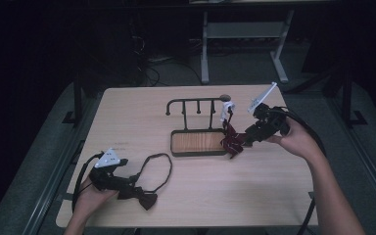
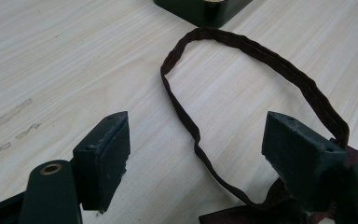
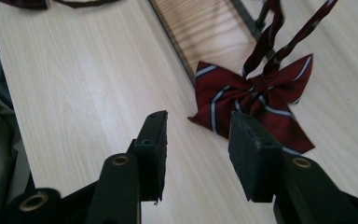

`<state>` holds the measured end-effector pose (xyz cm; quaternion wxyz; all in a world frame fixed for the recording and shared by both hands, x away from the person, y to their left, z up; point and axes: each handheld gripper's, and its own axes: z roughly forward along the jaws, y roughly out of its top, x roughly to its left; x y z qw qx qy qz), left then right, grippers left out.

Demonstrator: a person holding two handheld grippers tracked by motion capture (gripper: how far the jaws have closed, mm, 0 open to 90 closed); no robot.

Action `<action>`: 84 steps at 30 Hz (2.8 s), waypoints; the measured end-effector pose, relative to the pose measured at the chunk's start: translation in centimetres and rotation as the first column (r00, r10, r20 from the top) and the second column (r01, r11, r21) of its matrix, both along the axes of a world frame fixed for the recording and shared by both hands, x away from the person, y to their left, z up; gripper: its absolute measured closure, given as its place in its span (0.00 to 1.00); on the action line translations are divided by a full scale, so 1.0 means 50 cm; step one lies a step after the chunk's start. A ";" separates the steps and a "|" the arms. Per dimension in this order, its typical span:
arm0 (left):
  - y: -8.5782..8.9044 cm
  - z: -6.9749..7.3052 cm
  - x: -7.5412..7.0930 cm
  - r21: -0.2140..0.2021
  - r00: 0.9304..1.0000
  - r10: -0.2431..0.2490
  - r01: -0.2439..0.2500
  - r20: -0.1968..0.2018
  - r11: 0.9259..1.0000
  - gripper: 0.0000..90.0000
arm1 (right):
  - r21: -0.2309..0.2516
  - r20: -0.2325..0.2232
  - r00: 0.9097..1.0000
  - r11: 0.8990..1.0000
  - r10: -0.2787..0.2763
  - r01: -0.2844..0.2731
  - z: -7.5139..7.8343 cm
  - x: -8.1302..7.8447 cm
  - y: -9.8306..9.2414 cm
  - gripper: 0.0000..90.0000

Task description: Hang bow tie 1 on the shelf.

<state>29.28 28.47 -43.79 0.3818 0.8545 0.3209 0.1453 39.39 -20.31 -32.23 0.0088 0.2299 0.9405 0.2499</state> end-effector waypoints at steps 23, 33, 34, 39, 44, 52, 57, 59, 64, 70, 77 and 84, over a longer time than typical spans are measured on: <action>-0.005 -0.005 0.000 0.010 1.000 -0.004 0.004 -0.014 1.000 0.27 | 0.040 -0.009 1.000 0.999 -0.003 0.003 -0.081 -0.053 -0.036 0.55; -0.006 -0.006 0.001 0.020 1.000 -0.010 0.011 -0.018 1.000 0.27 | 0.046 -0.028 0.999 0.999 -0.023 0.025 -0.109 -0.068 -0.043 0.53; -0.006 -0.006 0.001 0.022 1.000 -0.010 0.011 -0.019 1.000 0.27 | 0.046 -0.021 1.000 0.999 -0.016 0.017 -0.113 -0.068 -0.044 0.52; -0.008 -0.007 0.001 0.022 1.000 -0.010 0.010 -0.022 1.000 0.27 | 0.046 -0.020 1.000 0.999 -0.018 0.019 -0.120 -0.078 -0.043 0.50; -0.009 -0.008 0.001 0.024 1.000 -0.014 0.014 -0.019 1.000 0.27 | 0.051 -0.015 1.000 0.998 -0.026 0.027 -0.131 -0.087 -0.043 0.48; -0.011 -0.010 0.001 0.034 0.999 -0.016 0.017 -0.028 0.999 0.27 | 0.028 -0.005 1.000 0.999 -0.025 0.025 -0.144 -0.105 -0.036 0.46; -0.012 -0.010 0.001 0.037 0.999 -0.016 0.017 -0.030 0.999 0.27 | 0.034 0.002 1.000 0.999 -0.018 0.018 -0.149 -0.117 -0.032 0.45; -0.012 -0.010 0.002 0.040 0.999 -0.018 0.019 -0.028 0.999 0.27 | 0.040 0.004 1.000 0.999 -0.012 0.012 -0.154 -0.121 -0.031 0.45; -0.011 -0.009 0.005 0.047 0.999 -0.019 0.021 -0.026 0.999 0.27 | 0.042 -0.001 1.000 0.999 -0.020 0.020 -0.172 -0.133 -0.034 0.44; -0.016 -0.011 0.007 0.061 0.999 -0.023 0.025 -0.028 0.998 0.27 | 0.051 0.014 1.000 0.999 -0.018 0.018 -0.188 -0.149 -0.036 0.44; -0.022 -0.010 0.007 0.065 0.999 -0.028 0.029 -0.026 0.997 0.27 | 0.072 0.011 1.000 0.997 -0.029 0.029 -0.196 -0.161 -0.036 0.43; -0.024 -0.001 0.009 0.063 1.000 -0.024 0.024 -0.011 0.998 0.27 | 0.080 0.006 0.999 0.996 -0.044 0.043 -0.204 -0.174 -0.035 0.42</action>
